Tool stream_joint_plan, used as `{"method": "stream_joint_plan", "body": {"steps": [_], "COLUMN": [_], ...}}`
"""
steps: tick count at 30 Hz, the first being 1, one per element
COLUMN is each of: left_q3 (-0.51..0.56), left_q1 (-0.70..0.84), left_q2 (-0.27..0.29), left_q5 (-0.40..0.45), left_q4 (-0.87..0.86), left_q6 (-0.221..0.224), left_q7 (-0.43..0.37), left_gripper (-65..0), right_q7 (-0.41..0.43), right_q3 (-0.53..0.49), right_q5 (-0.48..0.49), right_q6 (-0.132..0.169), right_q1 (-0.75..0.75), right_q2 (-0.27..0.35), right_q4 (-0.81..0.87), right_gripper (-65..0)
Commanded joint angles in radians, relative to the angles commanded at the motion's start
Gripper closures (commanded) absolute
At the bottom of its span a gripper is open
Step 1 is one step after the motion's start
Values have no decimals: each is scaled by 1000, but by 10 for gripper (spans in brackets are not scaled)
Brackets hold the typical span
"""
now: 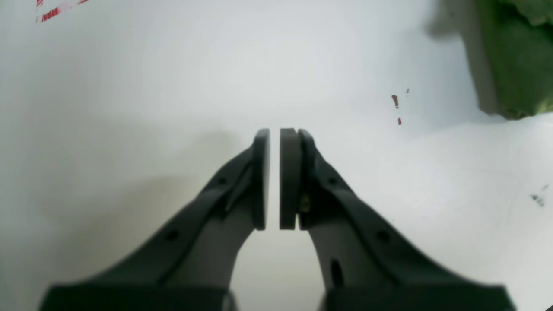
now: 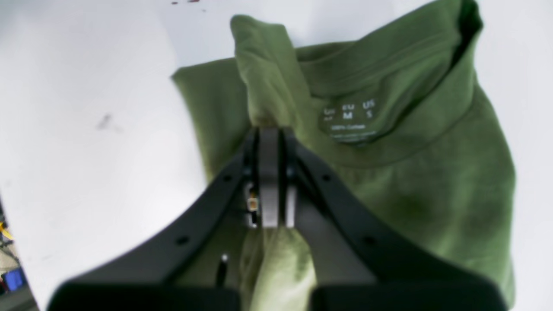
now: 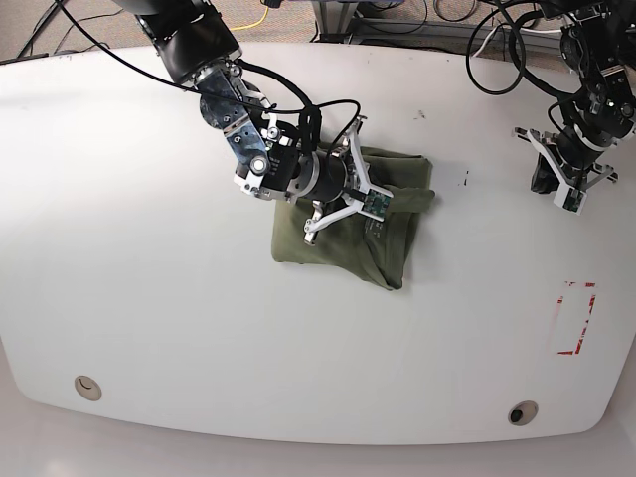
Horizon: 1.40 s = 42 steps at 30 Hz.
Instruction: Layout the t-shirt on the table in an organized manner, then fold the t-shirt properly
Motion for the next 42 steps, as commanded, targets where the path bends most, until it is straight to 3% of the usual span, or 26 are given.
{"method": "stream_joint_plan", "body": {"steps": [11,14,20,24,29,37,42], "left_q3": [29,37,40,41,41,66,183], "left_q1": [-2,-2,-3,-28,-61,-175,-222], "left_q2": [-2,-2,-2,0,8,107,160], "left_q5": [2,2,-3,-5,-8,-61,-61], "left_q4": [0,0,5,8,48,64,63], "left_q6": [0,0,0,0,0,0,0], "left_q7": [0,0,0,0,0,0,0], "left_gripper": [-24,-24,-24,-24,-24,-28,-28], "right_q7": [-6,-6,-6,-6,-6,-6,2], "right_q3": [-2,-2,-2,-2,26,169,236], "right_q5": [0,-2,-3,-3,-8,-2,0], "right_q6": [0,0,0,0,0,6,8], "right_q1": [-29,-32,-55,-60,-54,17,89], "right_q2": [0,0,2,3,5,2,3], "right_q4": [-17,-23,12,83,110,64,-32], "right_gripper": [-27,-149,-479,-587,-590,-590,-520]}}
